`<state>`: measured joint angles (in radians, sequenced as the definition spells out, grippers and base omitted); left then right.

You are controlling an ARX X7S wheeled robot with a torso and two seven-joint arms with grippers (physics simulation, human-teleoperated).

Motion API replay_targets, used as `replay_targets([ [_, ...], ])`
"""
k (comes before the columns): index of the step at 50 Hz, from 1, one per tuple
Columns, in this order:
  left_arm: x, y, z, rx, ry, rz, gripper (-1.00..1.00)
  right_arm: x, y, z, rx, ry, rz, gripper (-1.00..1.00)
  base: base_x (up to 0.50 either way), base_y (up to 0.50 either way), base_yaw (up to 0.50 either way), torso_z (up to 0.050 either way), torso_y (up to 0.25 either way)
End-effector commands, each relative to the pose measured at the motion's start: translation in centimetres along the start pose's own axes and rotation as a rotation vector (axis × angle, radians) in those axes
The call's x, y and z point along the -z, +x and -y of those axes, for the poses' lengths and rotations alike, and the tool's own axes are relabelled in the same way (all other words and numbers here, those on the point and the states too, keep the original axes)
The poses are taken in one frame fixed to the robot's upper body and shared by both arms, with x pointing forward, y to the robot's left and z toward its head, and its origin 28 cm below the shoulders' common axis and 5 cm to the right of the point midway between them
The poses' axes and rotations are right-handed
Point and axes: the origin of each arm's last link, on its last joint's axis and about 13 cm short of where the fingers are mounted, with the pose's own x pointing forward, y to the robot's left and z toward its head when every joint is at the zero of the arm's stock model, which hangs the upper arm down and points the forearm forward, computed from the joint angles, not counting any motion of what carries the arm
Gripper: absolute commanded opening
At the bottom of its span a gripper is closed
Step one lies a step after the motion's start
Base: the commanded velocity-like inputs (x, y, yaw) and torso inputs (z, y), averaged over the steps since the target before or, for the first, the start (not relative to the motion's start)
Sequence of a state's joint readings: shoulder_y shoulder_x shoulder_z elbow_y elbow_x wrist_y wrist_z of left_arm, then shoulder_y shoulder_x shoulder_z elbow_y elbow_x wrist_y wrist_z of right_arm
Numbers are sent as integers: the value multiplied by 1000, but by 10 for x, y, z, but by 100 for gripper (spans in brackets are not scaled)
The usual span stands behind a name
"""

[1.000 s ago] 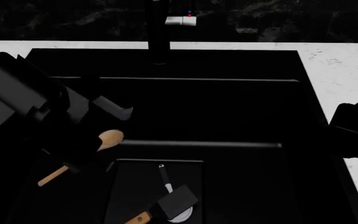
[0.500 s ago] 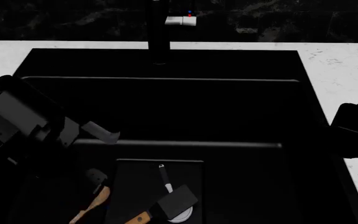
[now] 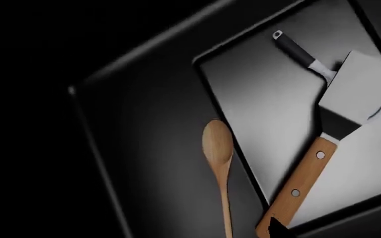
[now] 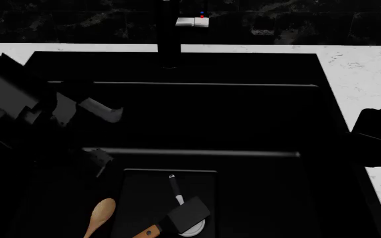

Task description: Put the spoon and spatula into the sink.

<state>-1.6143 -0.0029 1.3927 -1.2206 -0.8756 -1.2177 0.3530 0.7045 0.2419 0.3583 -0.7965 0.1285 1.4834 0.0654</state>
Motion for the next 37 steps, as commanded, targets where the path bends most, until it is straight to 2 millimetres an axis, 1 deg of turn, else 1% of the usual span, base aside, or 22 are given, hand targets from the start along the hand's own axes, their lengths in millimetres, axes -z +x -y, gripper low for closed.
replay_targets([
  [1, -24, -55, -21, 21, -83, 200, 100, 1, 1, -1, -6, -4, 2, 100, 0, 0, 0, 0, 0],
  [4, -28, -69, -28, 12, -124, 281, 100, 0, 2, -1, -10, -5, 2, 100, 0, 0, 0, 0, 0],
  [7, -30, -79, -29, 20, -142, 365, 100, -1, 3, -2, -10, -5, 4, 100, 0, 0, 0, 0, 0],
  [12, -18, -87, -23, 3, -161, 489, 100, 0, 4, -3, -14, 0, 5, 100, 0, 0, 0, 0, 0],
  [15, -10, -88, -18, 11, -175, 520, 100, -1, 3, -2, -14, 0, 8, 100, 0, 0, 0, 0, 0],
  [20, 4, -97, -11, 3, -182, 595, 100, -3, 2, -2, -14, -3, 11, 100, 0, 0, 0, 0, 0],
  [29, 30, -104, -5, -20, -209, 723, 100, -5, 1, -1, -18, -2, 18, 100, 0, 0, 0, 0, 0],
  [35, 45, -102, -2, -15, -243, 783, 100, -6, 0, -1, -18, -2, 19, 100, 0, 0, 0, 0, 0],
  [37, 51, -98, -1, -12, -253, 799, 100, -6, 0, -1, -18, -1, 20, 100, 0, 0, 0, 0, 0],
])
